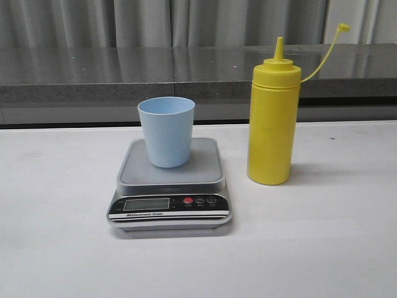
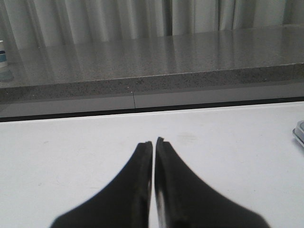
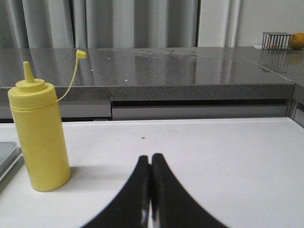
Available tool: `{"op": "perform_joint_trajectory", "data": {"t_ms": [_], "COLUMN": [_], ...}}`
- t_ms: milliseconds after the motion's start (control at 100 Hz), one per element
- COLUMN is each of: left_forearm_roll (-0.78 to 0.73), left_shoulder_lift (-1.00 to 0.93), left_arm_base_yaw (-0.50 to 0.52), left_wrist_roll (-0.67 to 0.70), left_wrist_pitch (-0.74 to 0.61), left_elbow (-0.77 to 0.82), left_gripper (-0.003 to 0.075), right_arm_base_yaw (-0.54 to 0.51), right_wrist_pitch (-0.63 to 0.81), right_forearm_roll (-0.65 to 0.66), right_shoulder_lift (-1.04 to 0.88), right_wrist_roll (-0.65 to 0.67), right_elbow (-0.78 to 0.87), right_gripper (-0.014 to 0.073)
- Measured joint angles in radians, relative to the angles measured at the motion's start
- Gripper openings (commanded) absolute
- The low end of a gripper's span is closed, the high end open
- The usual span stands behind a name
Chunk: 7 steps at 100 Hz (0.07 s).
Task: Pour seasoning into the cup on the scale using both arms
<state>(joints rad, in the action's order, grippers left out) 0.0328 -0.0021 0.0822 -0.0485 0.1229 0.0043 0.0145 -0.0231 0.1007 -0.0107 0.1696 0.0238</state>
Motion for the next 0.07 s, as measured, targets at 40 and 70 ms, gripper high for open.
{"op": "perform_joint_trajectory", "data": {"t_ms": [40, 70], "left_forearm_roll": [0.000, 0.000], "left_shoulder_lift": [0.000, 0.000], "left_arm_base_yaw": [0.000, 0.000], "left_wrist_roll": [0.000, 0.000], "left_wrist_pitch": [0.000, 0.000], "left_elbow": [0.000, 0.000], "left_gripper": [0.0010, 0.0010], "right_arm_base_yaw": [0.000, 0.000], "right_wrist_pitch": [0.000, 0.000], "right_forearm_roll": [0.000, 0.000], "right_shoulder_lift": [0.000, 0.000], "right_wrist_roll": [0.000, 0.000], "right_elbow": [0.000, 0.000], "right_gripper": [-0.0068, -0.0068]}}
